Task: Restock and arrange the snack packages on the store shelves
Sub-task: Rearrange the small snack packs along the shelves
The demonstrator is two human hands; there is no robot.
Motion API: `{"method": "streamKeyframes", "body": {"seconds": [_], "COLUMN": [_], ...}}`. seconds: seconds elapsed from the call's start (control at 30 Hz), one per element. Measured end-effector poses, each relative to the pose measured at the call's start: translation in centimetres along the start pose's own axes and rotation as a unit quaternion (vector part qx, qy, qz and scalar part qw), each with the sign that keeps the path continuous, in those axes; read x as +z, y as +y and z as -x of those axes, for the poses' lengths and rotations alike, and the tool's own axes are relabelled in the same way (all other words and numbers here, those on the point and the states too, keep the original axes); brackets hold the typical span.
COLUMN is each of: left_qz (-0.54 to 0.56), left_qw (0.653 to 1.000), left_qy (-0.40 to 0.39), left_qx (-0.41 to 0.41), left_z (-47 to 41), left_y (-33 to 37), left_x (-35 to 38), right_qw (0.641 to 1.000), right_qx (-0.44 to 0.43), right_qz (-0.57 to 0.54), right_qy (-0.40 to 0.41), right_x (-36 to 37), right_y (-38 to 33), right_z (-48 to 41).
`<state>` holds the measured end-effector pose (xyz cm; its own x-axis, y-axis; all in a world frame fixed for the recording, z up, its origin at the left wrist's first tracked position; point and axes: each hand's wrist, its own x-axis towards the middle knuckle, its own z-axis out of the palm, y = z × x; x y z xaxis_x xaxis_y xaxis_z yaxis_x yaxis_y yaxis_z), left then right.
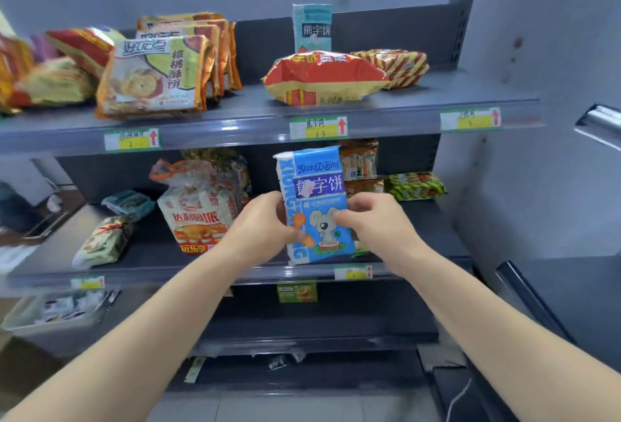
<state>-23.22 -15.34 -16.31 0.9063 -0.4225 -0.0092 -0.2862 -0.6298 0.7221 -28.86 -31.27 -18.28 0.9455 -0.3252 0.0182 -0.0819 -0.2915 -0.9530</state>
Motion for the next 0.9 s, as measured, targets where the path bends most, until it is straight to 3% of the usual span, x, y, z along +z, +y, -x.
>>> {"method": "streamKeyframes", "body": {"seconds": [0.3,0.6,0.73,0.9], "left_qz": [0.006,0.029,0.056,0.093], "left_qw": [0.987,0.942,0.927,0.923], "left_qy": [0.089,0.247,0.277,0.272], "left_qx": [0.130,0.225,0.248,0.256], "left_z": [2.5,-4.7,-10.7,-18.9], "left_y": [8.5,13.9,14.5,13.3], "left_x": [-3.6,-9.6,-12.0,-13.6], "right_qw": [0.988,0.954,0.953,0.969], "right_qx": [-0.149,-0.289,-0.294,-0.241], "right_qz": [-0.027,-0.034,-0.019,0.005], "right_qy": [0.034,0.076,0.070,0.051], "right_x": [-6.1,-7.8,-7.3,-6.5], "right_y": [-6.8,-15.2,-18.1,-19.7], "right_z": [1.4,-4.6,-10.1,-17.7]}}
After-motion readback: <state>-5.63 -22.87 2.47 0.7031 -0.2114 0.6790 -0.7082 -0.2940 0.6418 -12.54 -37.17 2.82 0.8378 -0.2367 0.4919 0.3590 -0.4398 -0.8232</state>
